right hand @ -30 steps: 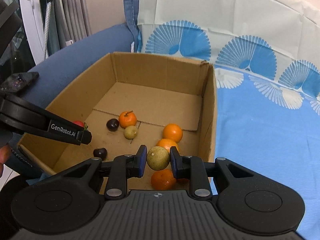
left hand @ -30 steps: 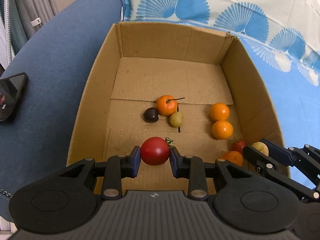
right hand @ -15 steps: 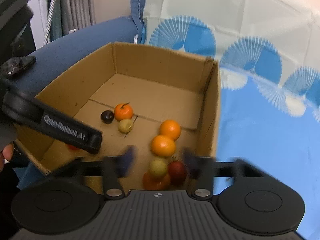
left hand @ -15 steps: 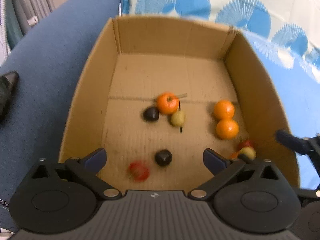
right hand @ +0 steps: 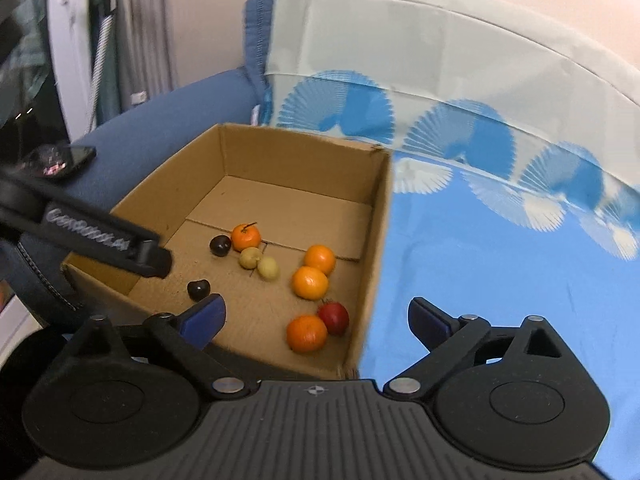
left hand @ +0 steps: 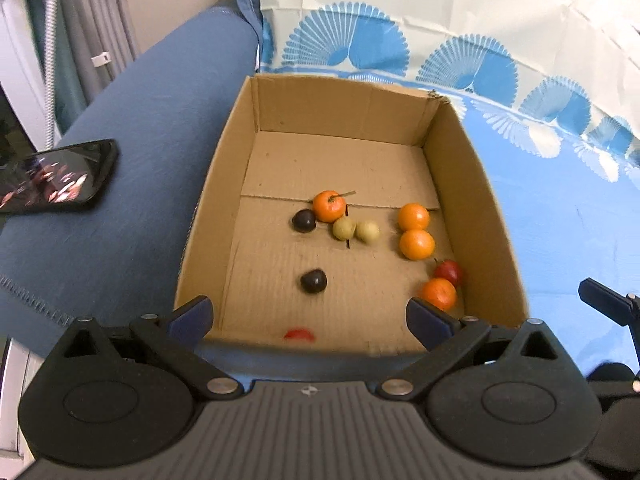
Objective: Organize fruits
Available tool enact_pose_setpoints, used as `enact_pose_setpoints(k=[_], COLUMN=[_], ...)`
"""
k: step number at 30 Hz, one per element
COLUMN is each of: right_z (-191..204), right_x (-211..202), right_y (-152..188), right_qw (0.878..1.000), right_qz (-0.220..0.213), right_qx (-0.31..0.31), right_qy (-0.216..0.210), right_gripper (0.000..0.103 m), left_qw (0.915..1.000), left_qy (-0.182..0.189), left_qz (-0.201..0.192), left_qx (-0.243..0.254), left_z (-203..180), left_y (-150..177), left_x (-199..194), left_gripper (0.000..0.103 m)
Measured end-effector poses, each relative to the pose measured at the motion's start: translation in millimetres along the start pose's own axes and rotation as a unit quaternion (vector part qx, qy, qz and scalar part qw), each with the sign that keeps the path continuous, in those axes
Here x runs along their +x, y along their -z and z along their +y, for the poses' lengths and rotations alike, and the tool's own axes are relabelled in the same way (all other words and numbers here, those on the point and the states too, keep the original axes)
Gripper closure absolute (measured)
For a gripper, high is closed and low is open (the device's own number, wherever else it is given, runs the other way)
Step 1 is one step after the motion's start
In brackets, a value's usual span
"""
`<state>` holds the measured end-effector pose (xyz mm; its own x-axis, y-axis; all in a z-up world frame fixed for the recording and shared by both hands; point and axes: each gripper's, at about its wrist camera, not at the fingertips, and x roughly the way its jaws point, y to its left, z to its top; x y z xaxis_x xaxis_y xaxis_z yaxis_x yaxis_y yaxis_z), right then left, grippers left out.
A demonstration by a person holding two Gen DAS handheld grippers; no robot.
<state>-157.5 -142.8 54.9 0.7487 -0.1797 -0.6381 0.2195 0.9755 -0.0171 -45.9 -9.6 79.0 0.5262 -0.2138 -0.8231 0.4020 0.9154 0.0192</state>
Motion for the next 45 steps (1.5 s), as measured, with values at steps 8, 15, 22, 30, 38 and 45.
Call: enact_pose_setpoints(k=[8,15,22,30,38,45], right_z=[-1,9,11,11,11,12], right_x=[-51,-75,-86,-86,-87,-89], right_y=[15,26,30,29,31,31], right_qw=[0.998,0.999,0.999,0.998,0.998,0.998], right_qz=[-0.020,-0.033,-0.039,-0.040,-0.045,-0.046], right_qx=[0.049,0.027,0.020,0.020,0.020,0.024], right_qy=[0.023,0.020,0.019,0.032,0.034,0.030], right_gripper=[0.003,0.003,0.002,0.002,0.002,0.002], left_qw=[0.9994,0.9986,0.9979,0.9979,0.9986,0.9977], left_qy=[-0.015,-0.024,-0.046,-0.052,-0.042,-0.047], left_qz=[-0.032,-0.046,-0.045,-0.037,-0.033,-0.049], left_qx=[0.004,0.012,0.007,0.006,-0.001,-0.008], left_z=[-5,-9,-8,-6,-5,-6], left_y=[34,52,57,56,56,58], left_x=[-43,-61,-63,-60,-56,-60], left_gripper=[0.000,0.000,0.000,0.000,0.000,0.000])
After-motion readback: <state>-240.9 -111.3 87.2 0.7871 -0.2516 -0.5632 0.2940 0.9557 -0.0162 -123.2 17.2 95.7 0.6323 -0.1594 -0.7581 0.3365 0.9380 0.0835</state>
